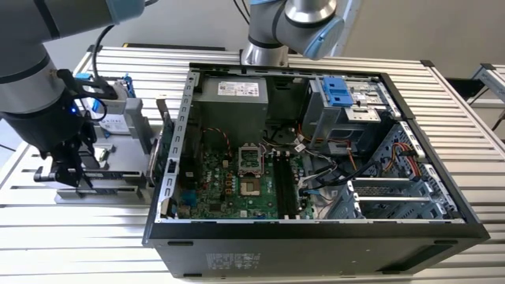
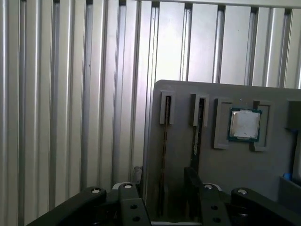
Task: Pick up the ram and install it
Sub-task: 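Pick up the ram and move it above insertion slot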
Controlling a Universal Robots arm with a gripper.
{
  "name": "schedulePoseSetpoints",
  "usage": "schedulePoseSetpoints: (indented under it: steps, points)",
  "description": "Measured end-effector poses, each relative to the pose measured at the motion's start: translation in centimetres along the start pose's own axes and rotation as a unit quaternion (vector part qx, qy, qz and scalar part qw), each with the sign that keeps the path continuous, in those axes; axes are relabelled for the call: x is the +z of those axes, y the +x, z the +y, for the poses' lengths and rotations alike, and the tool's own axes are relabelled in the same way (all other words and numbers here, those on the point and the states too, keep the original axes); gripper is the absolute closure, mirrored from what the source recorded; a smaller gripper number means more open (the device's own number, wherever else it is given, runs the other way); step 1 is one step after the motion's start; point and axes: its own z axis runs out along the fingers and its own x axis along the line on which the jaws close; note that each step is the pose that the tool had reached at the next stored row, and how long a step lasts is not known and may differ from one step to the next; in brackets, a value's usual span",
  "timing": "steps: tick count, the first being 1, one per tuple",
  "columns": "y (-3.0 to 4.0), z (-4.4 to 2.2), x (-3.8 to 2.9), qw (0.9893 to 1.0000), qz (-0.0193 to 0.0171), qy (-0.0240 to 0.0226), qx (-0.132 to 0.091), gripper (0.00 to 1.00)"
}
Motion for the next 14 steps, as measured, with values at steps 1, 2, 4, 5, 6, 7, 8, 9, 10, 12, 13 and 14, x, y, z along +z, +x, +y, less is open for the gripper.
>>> schedulePoseSetpoints:
  steps: [1,2,4,5,6,7,8,9,10,12,13,14]
  points:
    - [0.00,0.00,0.07,1.0000,0.0000,0.0000,0.000,0.00]
    - [0.00,0.00,0.14,1.0000,0.0000,0.0000,0.000,0.00]
    - [0.00,0.00,0.27,1.0000,0.0000,0.0000,0.000,0.00]
    - [-0.01,0.00,0.34,1.0000,0.0000,0.0000,0.000,0.00]
    - [-0.01,0.00,0.41,1.0000,0.0001,0.0000,0.000,0.00]
    - [-0.01,0.00,0.48,1.0000,0.0000,0.0000,0.000,0.00]
    - [-0.01,0.01,0.54,1.0000,0.0001,0.0000,0.000,0.00]
    - [-0.01,0.03,0.62,1.0000,0.0001,0.0000,0.000,0.00]
    - [-0.01,0.06,0.70,1.0000,0.0002,-0.0001,0.000,0.00]
    - [-0.02,0.10,0.88,1.0000,0.0002,0.0000,0.000,0.00]
    - [-0.02,0.11,0.97,1.0000,0.0003,0.0000,0.000,0.00]
    - [-0.02,0.13,1.05,1.0000,0.0003,0.0000,0.000,0.00]
